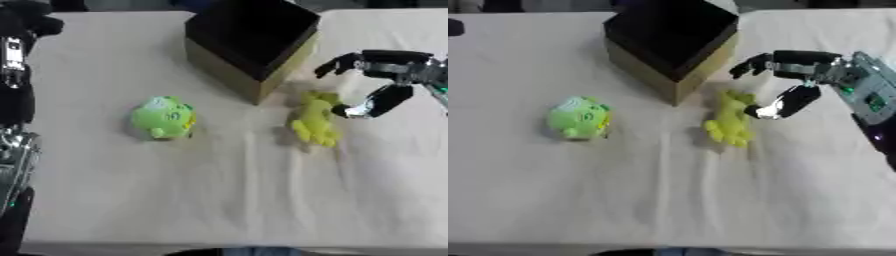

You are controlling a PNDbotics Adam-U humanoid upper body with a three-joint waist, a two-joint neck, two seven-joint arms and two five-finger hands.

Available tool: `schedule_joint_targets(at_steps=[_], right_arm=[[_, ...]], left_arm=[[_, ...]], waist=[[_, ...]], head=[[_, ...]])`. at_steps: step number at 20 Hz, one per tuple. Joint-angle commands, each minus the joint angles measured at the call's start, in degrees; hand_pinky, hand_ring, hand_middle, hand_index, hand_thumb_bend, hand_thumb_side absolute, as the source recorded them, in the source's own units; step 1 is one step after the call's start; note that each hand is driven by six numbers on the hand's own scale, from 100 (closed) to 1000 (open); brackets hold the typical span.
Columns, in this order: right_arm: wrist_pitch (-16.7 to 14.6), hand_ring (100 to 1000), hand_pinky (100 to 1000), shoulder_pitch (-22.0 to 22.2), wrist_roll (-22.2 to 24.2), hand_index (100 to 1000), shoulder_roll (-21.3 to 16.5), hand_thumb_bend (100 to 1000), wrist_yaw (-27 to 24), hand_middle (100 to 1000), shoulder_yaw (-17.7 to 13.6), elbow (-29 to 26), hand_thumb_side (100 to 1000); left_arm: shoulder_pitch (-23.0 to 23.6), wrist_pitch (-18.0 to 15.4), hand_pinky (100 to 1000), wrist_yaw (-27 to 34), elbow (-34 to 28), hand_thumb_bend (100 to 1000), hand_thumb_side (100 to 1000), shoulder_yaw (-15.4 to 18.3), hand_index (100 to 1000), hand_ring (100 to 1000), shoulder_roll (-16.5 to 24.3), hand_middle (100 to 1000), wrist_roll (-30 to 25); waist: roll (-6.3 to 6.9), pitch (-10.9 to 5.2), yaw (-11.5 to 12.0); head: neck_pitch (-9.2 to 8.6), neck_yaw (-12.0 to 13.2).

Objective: Pick up objects on the table and place them in the box.

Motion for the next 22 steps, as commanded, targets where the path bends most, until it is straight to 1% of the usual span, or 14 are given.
schedule_joint_targets(at_steps=[1, 6, 13, 16, 22], right_arm=[[-18.8, 946, 897, -0.9, 18.8, 1000, -1.0, 278, -0.5, 862, -0.3, -1.2, 410], [-18.8, 941, 897, -1.0, 18.8, 1000, -0.1, 248, -0.4, 856, -0.1, -0.8, 435], [-18.8, 933, 898, 0.6, 18.8, 1000, 0.1, 210, -1.4, 846, -0.3, -1.2, 469], [-18.8, 932, 899, 0.8, 18.8, 1000, -0.1, 206, -1.1, 845, -0.2, -1.2, 478], [-18.8, 932, 899, -0.3, 18.8, 1000, -0.7, 217, -1.3, 845, 1.3, 0.2, 504]], left_arm=[[-0.3, 0.0, 701, -0.1, -1.1, 100, 778, 0.0, 688, 642, 1.5, 644, -0.3], [-0.3, -0.1, 701, 0.0, -1.1, 100, 779, -0.1, 687, 642, 1.4, 644, -0.4], [-0.5, -0.1, 701, 0.1, -1.1, 100, 779, -0.2, 685, 644, 1.3, 644, -0.8], [-0.6, -0.1, 701, 0.2, -1.1, 100, 779, -0.1, 685, 645, 1.2, 645, -0.9], [-0.6, -0.2, 701, 0.2, -1.1, 100, 780, -0.1, 684, 646, 1.2, 645, -1.0]], waist=[[-0.02, -1.14, 0.1], [0.14, -1.01, 0.3], [0.35, -0.48, 0.8], [0.48, -0.19, 0.9], [0.51, 0.21, 0.6]], head=[[0.34, -0.1], [0.29, -0.4], [-0.16, -0.8], [-0.58, -0.8], [-0.89, -0.7]])
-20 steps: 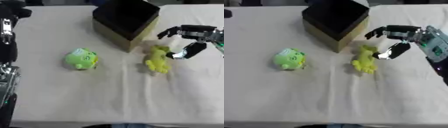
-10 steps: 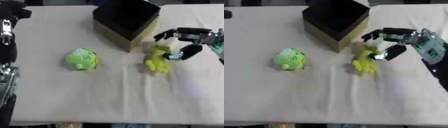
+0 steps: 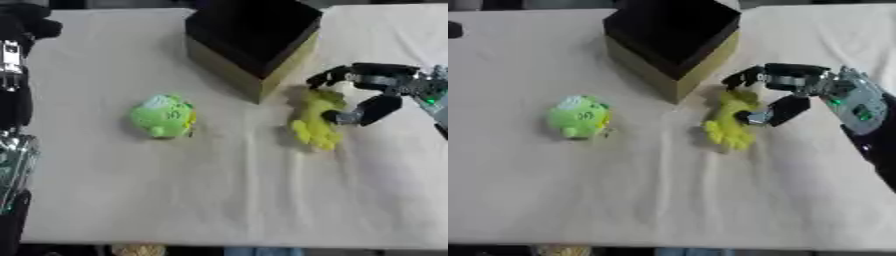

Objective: Pick up objects on the table and place them in the box.

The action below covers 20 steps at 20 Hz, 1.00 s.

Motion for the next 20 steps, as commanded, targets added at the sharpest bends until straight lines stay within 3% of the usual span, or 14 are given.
schedule_joint_targets(at_steps=[1, 12, 16, 20], right_arm=[[-18.8, 932, 899, -1.3, 18.7, 1000, -1.6, 219, -0.6, 845, 0.2, -0.2, 505], [-18.8, 901, 877, -0.1, 18.7, 986, -2.4, 242, -0.8, 748, -2.2, -3.5, 504], [-18.8, 895, 871, -0.1, 18.7, 986, -2.4, 242, -0.2, 734, -2.7, -4.1, 549], [-18.8, 880, 865, -0.1, 17.8, 944, -2.2, 261, 0.7, 701, -3.0, -4.8, 547]], left_arm=[[-0.6, 0.0, 701, 0.0, -1.1, 100, 780, 0.2, 684, 646, 1.2, 645, -0.3], [-0.8, 0.0, 700, 0.1, -1.1, 100, 778, 0.2, 684, 647, 1.1, 646, -0.7], [-0.7, -0.1, 700, 0.2, -1.1, 100, 777, 0.2, 683, 648, 1.1, 647, -1.1], [-0.7, -0.1, 700, 0.2, -1.1, 100, 777, 0.2, 680, 648, 1.0, 647, -1.4]], waist=[[-0.03, -0.70, 0.0], [0.03, -0.54, 0.3], [0.13, -0.55, 0.3], [0.21, -0.43, 0.3]], head=[[-0.70, -0.1], [-1.02, -0.5], [-0.86, -0.6], [-0.74, -0.9]])
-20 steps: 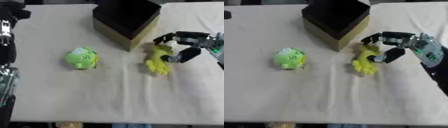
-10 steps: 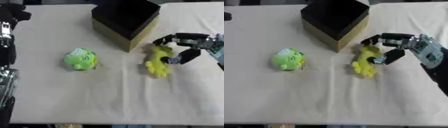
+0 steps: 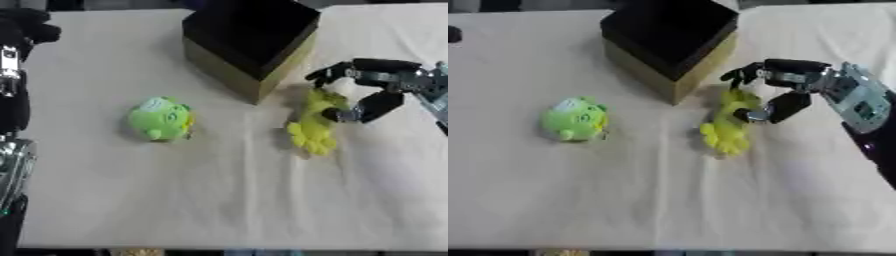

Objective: Pick up objects on the table and place them in the box.

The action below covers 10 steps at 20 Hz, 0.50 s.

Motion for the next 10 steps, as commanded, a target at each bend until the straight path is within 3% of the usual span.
schedule_joint_targets(at_steps=[1, 10], right_arm=[[-18.6, 879, 864, -0.9, 17.6, 935, -1.2, 263, 0.9, 687, -0.9, -1.4, 564], [-18.6, 887, 869, -1.8, 18.7, 975, -0.4, 231, 0.7, 731, -0.2, -0.1, 624]], left_arm=[[-0.6, -0.1, 699, 0.2, -1.1, 100, 777, 0.2, 680, 648, 1.0, 647, -0.4], [-0.8, 0.0, 699, 0.3, -1.1, 100, 776, 0.2, 680, 650, 1.0, 648, -0.8]], waist=[[0.00, -0.78, 0.0], [0.11, -0.55, 0.3]], head=[[-0.27, -0.3], [-0.64, -0.1]])
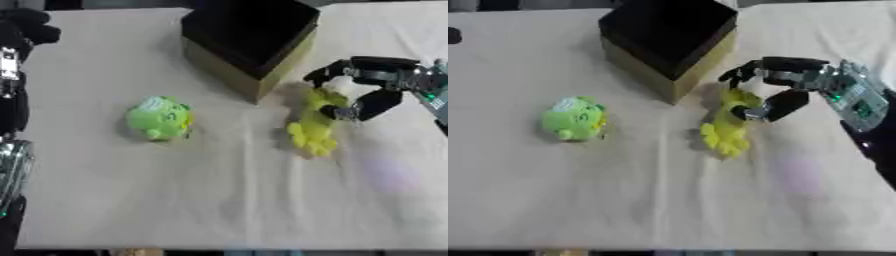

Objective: Pick up objects on the table and place them in the box.

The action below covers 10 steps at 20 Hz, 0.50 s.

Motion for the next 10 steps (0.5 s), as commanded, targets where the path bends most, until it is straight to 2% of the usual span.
schedule_joint_targets(at_steps=[1, 4, 6, 10], right_arm=[[-18.4, 886, 869, -1.7, 19.0, 973, -0.4, 235, -0.7, 729, -0.3, 0.0, 618], [-18.4, 885, 869, -1.3, 19.1, 979, -0.6, 229, -0.6, 734, -0.5, 0.0, 612], [-18.4, 919, 879, -1.1, 19.1, 1000, -0.8, 254, 0.8, 794, 0.0, 0.3, 686], [-18.4, 920, 882, -1.1, 19.1, 1000, -0.3, 287, 3.0, 803, 1.1, 1.4, 715]], left_arm=[[-0.9, -0.1, 699, 0.2, -1.1, 100, 776, 0.1, 680, 650, 1.0, 648, -0.4], [-0.8, -0.1, 699, 0.2, -1.1, 100, 775, 0.2, 681, 650, 1.1, 649, -0.5], [-0.8, -0.1, 699, 0.2, -1.1, 100, 777, 0.2, 680, 650, 1.1, 649, -0.5], [-0.7, -0.1, 699, 0.2, -1.1, 100, 776, 0.3, 681, 651, 0.9, 649, -0.5]], waist=[[0.10, -0.95, 0.2], [0.13, -1.08, 0.5], [0.13, -1.15, 0.5], [0.18, -1.19, 0.3]], head=[[-0.51, 0.2], [-0.32, 0.3], [-0.17, 0.4], [-0.47, 0.1]])
